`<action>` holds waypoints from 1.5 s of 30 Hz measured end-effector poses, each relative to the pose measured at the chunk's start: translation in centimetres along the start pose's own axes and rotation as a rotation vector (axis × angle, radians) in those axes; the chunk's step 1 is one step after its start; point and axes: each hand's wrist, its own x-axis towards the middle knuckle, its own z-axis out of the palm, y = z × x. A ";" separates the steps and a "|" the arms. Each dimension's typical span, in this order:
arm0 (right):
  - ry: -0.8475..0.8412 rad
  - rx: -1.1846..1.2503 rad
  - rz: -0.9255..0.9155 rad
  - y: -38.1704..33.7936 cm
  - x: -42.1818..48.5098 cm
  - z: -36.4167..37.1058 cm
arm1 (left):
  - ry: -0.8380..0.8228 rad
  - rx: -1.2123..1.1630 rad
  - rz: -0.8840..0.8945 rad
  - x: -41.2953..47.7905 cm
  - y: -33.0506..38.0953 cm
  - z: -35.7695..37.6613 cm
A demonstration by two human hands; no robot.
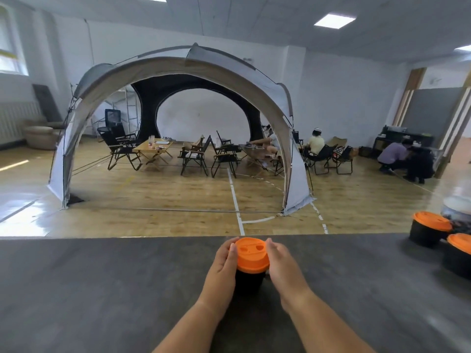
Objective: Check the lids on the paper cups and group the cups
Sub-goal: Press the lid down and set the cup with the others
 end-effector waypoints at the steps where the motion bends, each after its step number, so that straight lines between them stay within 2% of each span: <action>1: 0.012 0.005 0.022 0.0 0.5 -0.2 | -0.004 0.014 0.011 0.1 -0.1 0.1; 7: -0.004 0.211 0.192 -1.8 3.7 -0.8 | -0.001 0.085 0.075 0.4 -0.4 0.3; 12: -0.175 0.153 0.301 -2.1 5.7 -0.8 | 0.008 0.079 0.100 0.5 -0.7 0.2; 16: -0.211 0.184 0.325 -1.9 5.5 -0.6 | -0.010 0.093 0.101 0.6 -0.8 0.1; 25: -0.027 0.232 0.164 -0.5 3.1 0.1 | -0.016 0.139 0.115 1.0 -1.4 0.1; 31: 0.109 0.163 0.042 0.2 1.4 1.0 | -0.016 0.122 0.119 1.1 -1.4 0.1; 45: 0.140 0.081 -0.043 1.4 -0.3 1.9 | -0.015 0.125 0.120 1.1 -1.6 0.1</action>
